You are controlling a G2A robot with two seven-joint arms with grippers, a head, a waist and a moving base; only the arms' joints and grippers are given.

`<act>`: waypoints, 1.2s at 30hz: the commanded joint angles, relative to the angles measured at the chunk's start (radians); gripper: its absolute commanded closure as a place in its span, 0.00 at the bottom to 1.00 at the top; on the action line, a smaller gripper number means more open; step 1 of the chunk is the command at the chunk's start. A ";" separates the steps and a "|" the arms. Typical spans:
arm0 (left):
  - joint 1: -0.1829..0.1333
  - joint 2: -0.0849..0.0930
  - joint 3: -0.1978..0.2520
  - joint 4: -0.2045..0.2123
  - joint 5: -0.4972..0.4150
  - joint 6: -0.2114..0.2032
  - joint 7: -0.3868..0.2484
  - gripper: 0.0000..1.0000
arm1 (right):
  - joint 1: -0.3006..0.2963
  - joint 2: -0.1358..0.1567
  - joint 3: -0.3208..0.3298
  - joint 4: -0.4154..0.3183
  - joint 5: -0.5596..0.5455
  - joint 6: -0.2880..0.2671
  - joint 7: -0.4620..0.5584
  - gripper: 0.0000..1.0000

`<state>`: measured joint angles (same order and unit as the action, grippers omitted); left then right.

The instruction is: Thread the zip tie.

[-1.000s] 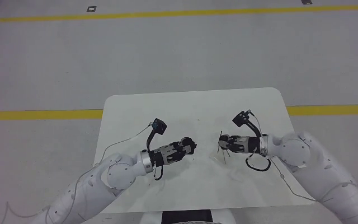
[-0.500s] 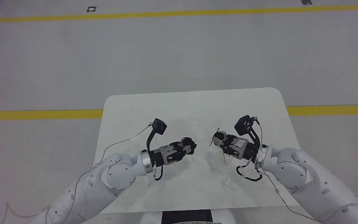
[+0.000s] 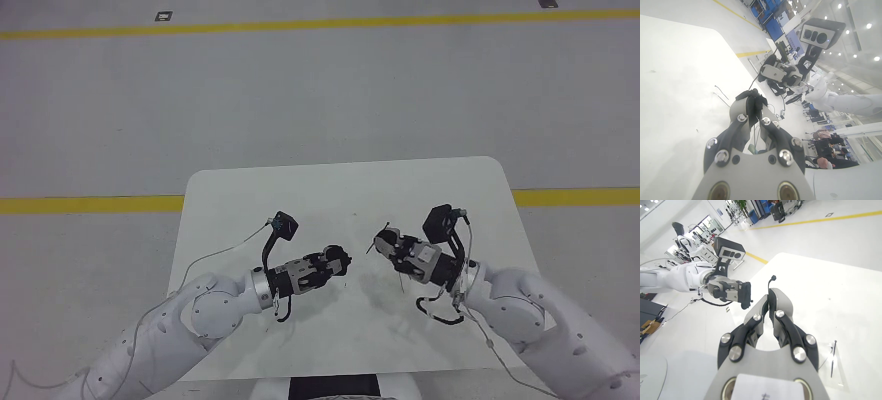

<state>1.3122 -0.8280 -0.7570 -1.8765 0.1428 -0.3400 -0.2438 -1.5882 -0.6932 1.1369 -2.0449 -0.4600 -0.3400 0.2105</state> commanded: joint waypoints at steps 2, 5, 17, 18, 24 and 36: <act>0.000 0.000 0.000 0.000 0.000 0.000 0.000 1.00 | -0.013 0.004 -0.005 -0.009 -0.036 0.000 -0.061 1.00; 0.000 0.000 0.000 0.000 0.000 0.000 0.000 1.00 | -0.022 0.010 -0.011 -0.014 -0.058 0.000 -0.109 1.00; 0.000 0.000 0.000 0.000 0.000 0.000 0.000 1.00 | -0.021 0.018 -0.013 -0.021 -0.072 0.000 -0.116 1.00; 0.000 0.000 0.000 0.000 0.000 0.000 0.000 1.00 | -0.021 0.018 -0.013 -0.021 -0.072 0.000 -0.116 1.00; 0.000 0.000 0.000 0.000 0.000 0.000 0.000 1.00 | -0.052 0.010 -0.018 -0.016 -0.103 0.000 -0.225 1.00; 0.000 0.000 0.000 0.000 0.000 0.000 0.000 1.00 | -0.145 0.021 -0.102 0.065 -0.356 0.000 -0.658 1.00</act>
<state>1.3122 -0.8280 -0.7570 -1.8765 0.1428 -0.3400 -0.2438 -1.7355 -0.6746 1.0451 -1.9904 -0.7985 -0.3400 -0.4179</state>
